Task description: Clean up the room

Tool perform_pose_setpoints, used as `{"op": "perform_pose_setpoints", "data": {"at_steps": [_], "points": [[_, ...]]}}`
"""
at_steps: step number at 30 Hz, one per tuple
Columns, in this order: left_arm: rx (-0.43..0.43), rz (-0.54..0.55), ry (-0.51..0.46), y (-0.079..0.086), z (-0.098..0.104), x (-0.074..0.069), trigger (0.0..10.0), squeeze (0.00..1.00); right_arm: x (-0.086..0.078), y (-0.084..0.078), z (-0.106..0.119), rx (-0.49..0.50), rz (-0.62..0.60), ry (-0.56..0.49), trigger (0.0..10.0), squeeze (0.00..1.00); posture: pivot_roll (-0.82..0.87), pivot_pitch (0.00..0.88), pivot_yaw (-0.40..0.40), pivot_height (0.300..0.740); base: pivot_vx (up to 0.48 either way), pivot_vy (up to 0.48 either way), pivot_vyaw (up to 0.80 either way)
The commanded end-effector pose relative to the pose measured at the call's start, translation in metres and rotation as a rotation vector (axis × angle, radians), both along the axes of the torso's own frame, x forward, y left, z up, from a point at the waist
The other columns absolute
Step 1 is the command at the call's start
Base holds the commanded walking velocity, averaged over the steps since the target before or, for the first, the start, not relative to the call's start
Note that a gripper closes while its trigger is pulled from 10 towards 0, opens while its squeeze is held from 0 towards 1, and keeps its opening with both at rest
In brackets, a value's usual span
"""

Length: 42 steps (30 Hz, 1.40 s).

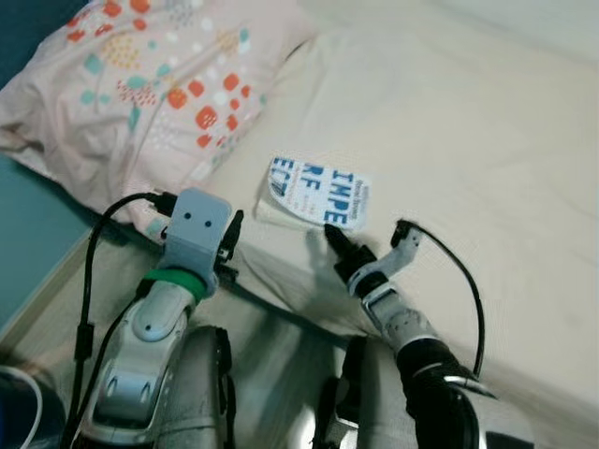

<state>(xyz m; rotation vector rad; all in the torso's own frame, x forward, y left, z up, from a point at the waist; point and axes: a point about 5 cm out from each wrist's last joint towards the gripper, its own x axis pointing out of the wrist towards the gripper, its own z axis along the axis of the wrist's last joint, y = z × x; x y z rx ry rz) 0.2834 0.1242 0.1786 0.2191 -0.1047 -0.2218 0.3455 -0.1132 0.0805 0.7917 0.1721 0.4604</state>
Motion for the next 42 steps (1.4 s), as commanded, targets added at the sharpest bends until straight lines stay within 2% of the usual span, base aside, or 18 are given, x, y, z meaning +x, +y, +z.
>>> {"op": "perform_pose_setpoints", "data": {"at_steps": [1,3,4,5,6,8,9,10,11,12,13,14,16,19,21,26,37,42], "points": [[-0.001,-0.002,0.017,-0.001,-0.007,0.0,10.0,0.0,-0.007,0.005,-0.003,-0.052,0.058,-0.036,10.0,0.0,0.09,0.136,-0.022,0.596,0.0,0.0,0.0],[-0.008,-0.011,0.005,-0.006,-0.008,0.004,10.0,0.0,-0.03,0.004,0.012,-0.176,0.149,-0.207,10.0,0.0,0.07,0.117,-0.031,0.596,0.0,0.0,0.0],[-0.008,-0.011,0.005,-0.006,-0.008,0.004,10.0,0.0,-0.03,0.004,0.012,-0.176,0.149,-0.207,10.0,0.0,0.07,0.117,-0.031,0.596,0.0,0.0,0.0],[-0.012,-0.016,0.001,-0.009,-0.008,0.006,10.0,0.0,-0.037,-0.003,0.021,-0.231,0.12,-0.274,10.0,0.0,0.05,0.107,-0.032,0.596,0.0,0.0,0.0],[-0.017,-0.022,-0.004,-0.011,-0.008,0.009,10.0,0.0,-0.037,-0.018,0.033,-0.32,0.026,-0.348,10.0,0.0,0.04,0.101,-0.03,0.596,0.0,0.0,0.0],[-0.017,-0.022,-0.004,-0.011,-0.008,0.009,10.0,0.0,-0.037,-0.018,0.033,-0.32,0.026,-0.348,10.0,0.0,0.04,0.101,-0.03,0.596,0.0,0.0,0.0],[-0.02,-0.026,-0.006,-0.013,-0.008,0.01,10.0,0.0,-0.035,-0.028,0.041,-0.379,-0.046,-0.393,10.0,0.0,0.04,0.099,-0.029,0.596,0.0,0.0,0.0],[-0.02,-0.026,-0.006,-0.013,-0.008,0.01,10.0,0.0,-0.035,-0.028,0.041,-0.379,-0.046,-0.393,10.0,0.0,0.04,0.099,-0.029,0.596,0.0,0.0,0.0],[-0.024,-0.035,-0.007,-0.015,-0.01,0.012,10.0,0.0,-0.032,-0.042,0.058,-0.503,-0.165,-0.479,10.0,0.0,0.02,0.081,-0.015,0.596,0.0,0.0,0.0],[-0.024,-0.035,-0.007,-0.015,-0.01,0.012,10.0,0.0,-0.032,-0.042,0.058,-0.503,-0.165,-0.479,10.0,0.0,0.02,0.081,-0.015,0.596,0.0,0.0,0.0],[-0.026,-0.046,-0.006,-0.019,-0.013,0.016,10.0,0.0,-0.03,-0.05,0.084,-0.624,-0.319,-0.602,10.0,0.0,0.0,0.062,-0.001,0.596,0.0,0.0,0.0],[-0.03,-0.05,-0.004,-0.019,-0.015,0.018,10.0,0.0,-0.028,-0.049,0.093,-0.64,-0.388,-0.632,10.0,0.0,0.0,0.049,0.003,0.596,0.0,0.0,0.0],[-0.032,-0.051,-0.002,-0.019,-0.016,0.018,10.0,0.0,-0.027,-0.048,0.096,-0.635,-0.422,-0.639,10.0,0.0,0.0,0.049,0.003,0.596,0.0,0.0,0.0],[-0.033,-0.039,-0.009,-0.016,-0.019,0.023,10.0,0.0,-0.033,-0.044,0.095,-0.611,-0.512,-0.568,10.0,0.0,0.0,0.025,0.003,0.615,0.0,0.0,0.0],[-0.037,-0.03,-0.01,-0.014,-0.019,0.023,10.0,0.0,-0.034,-0.043,0.093,-0.621,-0.522,-0.558,10.0,0.0,0.0,0.025,0.003,0.619,0.0,0.0,0.0],[-0.098,0.019,0.034,-0.002,-0.024,0.029,10.0,0.0,-0.033,-0.028,0.072,-0.64,-0.482,-0.515,10.0,0.0,0.02,0.0,-0.004,0.639,0.0,0.0,0.0],[-0.1,0.029,0.021,-0.001,-0.029,0.029,10.0,0.0,-0.035,-0.026,0.059,-0.676,-0.483,-0.478,10.0,0.0,0.02,0.0,-0.01,0.677,0.0,0.0,0.0],[-0.07,0.036,-0.002,-0.001,-0.028,0.031,10.0,0.0,-0.036,-0.023,0.057,-0.679,-0.476,-0.474,10.0,0.0,0.01,0.0,-0.008,0.696,0.0,0.0,0.0]]}}
